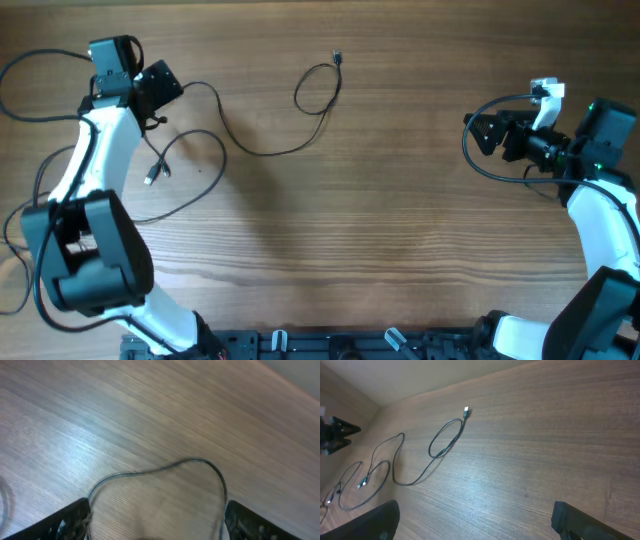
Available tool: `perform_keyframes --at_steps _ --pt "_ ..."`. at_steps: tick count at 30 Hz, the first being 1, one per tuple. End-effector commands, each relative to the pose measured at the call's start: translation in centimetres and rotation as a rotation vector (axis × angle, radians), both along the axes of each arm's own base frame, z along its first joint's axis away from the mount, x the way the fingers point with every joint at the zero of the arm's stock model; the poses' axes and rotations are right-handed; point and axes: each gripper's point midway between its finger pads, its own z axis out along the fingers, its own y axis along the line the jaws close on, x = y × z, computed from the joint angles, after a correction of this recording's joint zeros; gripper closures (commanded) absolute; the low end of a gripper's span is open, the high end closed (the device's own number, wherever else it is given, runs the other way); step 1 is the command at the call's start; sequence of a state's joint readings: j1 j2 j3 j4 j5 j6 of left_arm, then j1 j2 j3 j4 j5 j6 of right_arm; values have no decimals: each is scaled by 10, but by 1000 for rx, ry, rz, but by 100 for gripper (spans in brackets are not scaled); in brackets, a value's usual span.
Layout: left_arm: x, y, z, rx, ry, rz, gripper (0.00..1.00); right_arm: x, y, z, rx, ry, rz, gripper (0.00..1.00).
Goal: Untangle cables
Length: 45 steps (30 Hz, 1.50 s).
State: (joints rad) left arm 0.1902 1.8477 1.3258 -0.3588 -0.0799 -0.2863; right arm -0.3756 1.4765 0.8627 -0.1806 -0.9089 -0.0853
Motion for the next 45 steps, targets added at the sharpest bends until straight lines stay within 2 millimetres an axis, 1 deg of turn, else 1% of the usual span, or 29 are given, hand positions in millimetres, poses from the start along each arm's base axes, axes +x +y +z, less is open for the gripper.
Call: perform_keyframes --at_steps 1,2,4,6,7,8,9,11,13,14,16,17,19,20,21,22,23,24,27,30,32,33,35,36,37,38,39,43,45 --pt "11 14 -20 83 16 -32 13 0 4 0 4 -5 26 0" --pt "19 15 -30 121 19 -82 9 -1 4 -1 6 -1 26 0" --pt "29 20 -48 142 8 -97 2 -2 5 -2 9 6 26 0" --pt "37 27 -62 146 -6 -85 0 -3 5 -3 11 13 26 0" --pt "40 31 -79 145 -3 -79 0 -2 5 -3 11 12 26 0" --pt "41 32 -85 144 2 -80 0 -3 5 -3 12 12 26 0" --pt "41 32 -91 142 9 -81 5 -3 5 -3 12 13 27 0" --pt "38 29 -104 126 32 -91 37 -3 5 -3 11 13 26 0" --pt "36 21 -117 88 52 -118 38 -3 5 -3 12 14 26 0" --pt "32 16 -124 63 73 -134 49 -3 5 -3 13 17 26 0" --pt "26 14 -129 52 102 -137 73 -4 5 -4 15 20 26 1" --pt "24 14 -130 50 111 -138 78 -4 5 -4 16 24 26 0" --pt "19 13 -134 42 138 -138 79 -5 6 -5 19 30 26 1" --pt "18 13 -135 41 141 -138 71 -5 6 -5 19 30 26 1" --pt "18 13 -133 41 139 -138 50 -5 6 -5 19 30 26 1" --pt "19 12 -131 42 133 -141 23 -5 6 -5 18 29 26 1" --pt "22 7 -128 51 126 -207 11 -5 6 -5 18 30 27 1" --pt "26 -9 -115 73 99 -384 0 -5 6 -5 19 30 26 1" --pt "25 -11 -102 172 107 -520 0 -5 6 -5 18 30 26 1" --pt "17 -15 -107 189 146 -589 2 -5 6 -5 19 30 26 1" --pt "13 -32 -108 129 124 -689 4 -5 6 -5 19 30 26 1" --pt "11 -40 -108 95 108 -734 6 -5 6 -5 19 30 26 1" --pt "8 -43 -108 67 105 -744 10 -5 6 -5 20 33 26 1" --pt "4 -41 -110 57 119 -739 22 -5 6 -6 21 34 26 1" --pt "2 -38 -111 50 128 -733 43 -5 6 -6 20 34 26 1" --pt "-1 -34 -112 45 136 -725 80 -5 6 -6 20 34 26 1" --pt "-3 -30 -113 39 141 -715 96 -5 6 -6 21 34 26 1" --pt "-8 -20 -114 15 155 -675 96 -6 6 -6 23 41 26 1" --pt "-7 -18 -111 -11 148 -629 96 -6 6 -6 22 40 26 1"
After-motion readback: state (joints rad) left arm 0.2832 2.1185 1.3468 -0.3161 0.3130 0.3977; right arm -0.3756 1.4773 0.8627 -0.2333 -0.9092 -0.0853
